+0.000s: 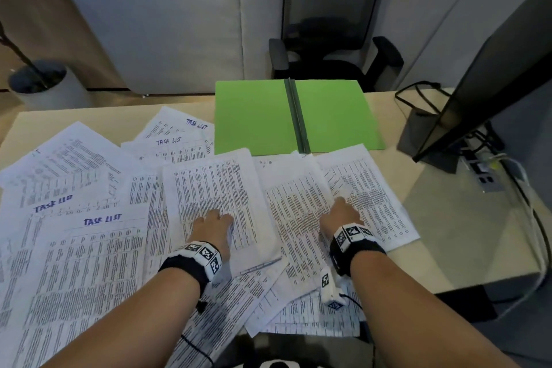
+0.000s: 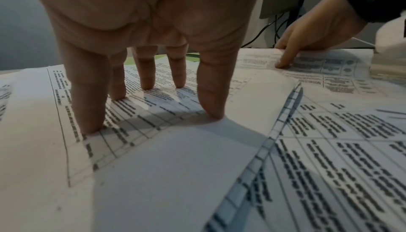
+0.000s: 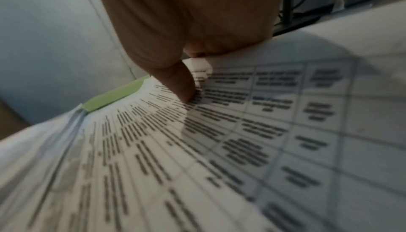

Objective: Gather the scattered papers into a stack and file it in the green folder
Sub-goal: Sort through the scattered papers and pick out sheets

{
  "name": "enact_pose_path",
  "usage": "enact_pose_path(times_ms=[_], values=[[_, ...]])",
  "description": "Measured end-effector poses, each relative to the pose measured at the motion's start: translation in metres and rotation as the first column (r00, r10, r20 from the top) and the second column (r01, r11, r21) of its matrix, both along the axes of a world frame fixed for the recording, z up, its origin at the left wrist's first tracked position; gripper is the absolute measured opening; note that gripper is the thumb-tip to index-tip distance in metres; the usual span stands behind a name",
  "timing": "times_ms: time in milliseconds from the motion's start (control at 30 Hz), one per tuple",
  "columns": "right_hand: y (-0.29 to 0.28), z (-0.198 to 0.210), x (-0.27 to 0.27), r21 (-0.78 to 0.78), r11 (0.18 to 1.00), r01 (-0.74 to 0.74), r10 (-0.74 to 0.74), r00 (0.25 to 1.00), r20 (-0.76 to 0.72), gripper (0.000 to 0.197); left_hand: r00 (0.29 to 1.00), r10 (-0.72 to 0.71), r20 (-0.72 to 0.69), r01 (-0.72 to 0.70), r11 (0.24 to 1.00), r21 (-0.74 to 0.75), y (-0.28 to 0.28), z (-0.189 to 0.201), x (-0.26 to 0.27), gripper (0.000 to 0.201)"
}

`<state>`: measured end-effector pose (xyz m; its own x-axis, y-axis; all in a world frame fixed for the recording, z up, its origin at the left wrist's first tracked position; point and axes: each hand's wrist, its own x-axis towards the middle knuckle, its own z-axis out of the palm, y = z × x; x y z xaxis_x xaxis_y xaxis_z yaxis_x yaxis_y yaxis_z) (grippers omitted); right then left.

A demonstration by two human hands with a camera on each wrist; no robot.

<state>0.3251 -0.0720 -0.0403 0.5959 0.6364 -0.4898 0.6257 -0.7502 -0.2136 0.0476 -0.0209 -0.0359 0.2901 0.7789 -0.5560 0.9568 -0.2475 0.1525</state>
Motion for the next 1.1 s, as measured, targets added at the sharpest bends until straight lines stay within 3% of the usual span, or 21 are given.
enact_pose_path(times_ms=[67, 200, 333, 533, 667, 767, 867, 1100], values=[[0.007, 0.002, 0.0, 0.092, 0.995, -0.044, 0.039, 0.998, 0.054, 0.033, 1.0, -0.003, 0.01, 0.003, 1.0, 0.014, 0.0, 0.001, 0.0, 0.068], [0.023, 0.007, 0.01, 0.256, 0.964, -0.076, 0.039, 0.988, 0.147, 0.034, 1.0, 0.007, 0.016, -0.007, 0.999, 0.041, -0.003, 0.002, 0.0, 0.069], [0.04, 0.003, 0.025, 0.149, 0.983, -0.111, 0.107, 0.994, 0.036, 0.041, 1.0, 0.014, 0.008, -0.015, 0.998, 0.053, -0.003, 0.001, 0.0, 0.069], [0.053, 0.015, 0.021, -0.038, 0.978, -0.207, 0.209, 0.976, 0.058, 0.045, 1.0, 0.006, 0.0, -0.006, 0.998, 0.061, -0.002, -0.004, -0.001, 0.073], [0.055, 0.036, 0.013, 0.185, 0.96, -0.208, 0.22, 0.975, -0.044, 0.039, 1.0, 0.004, 0.003, -0.004, 0.998, 0.063, -0.001, -0.006, -0.001, 0.075], [0.053, 0.07, 0.007, 0.312, 0.933, -0.181, 0.172, 0.983, 0.056, 0.023, 1.0, 0.0, -0.001, 0.0, 0.998, 0.058, -0.001, -0.005, -0.001, 0.075], [0.047, 0.101, -0.008, 0.344, 0.909, -0.234, 0.178, 0.966, 0.187, 0.015, 1.0, 0.003, 0.001, -0.003, 0.998, 0.058, -0.001, -0.002, 0.0, 0.074], [0.031, 0.148, -0.019, 0.412, 0.83, -0.377, 0.234, 0.904, 0.357, 0.025, 1.0, 0.018, 0.014, -0.018, 1.0, 0.024, -0.001, 0.006, -0.001, 0.075]])
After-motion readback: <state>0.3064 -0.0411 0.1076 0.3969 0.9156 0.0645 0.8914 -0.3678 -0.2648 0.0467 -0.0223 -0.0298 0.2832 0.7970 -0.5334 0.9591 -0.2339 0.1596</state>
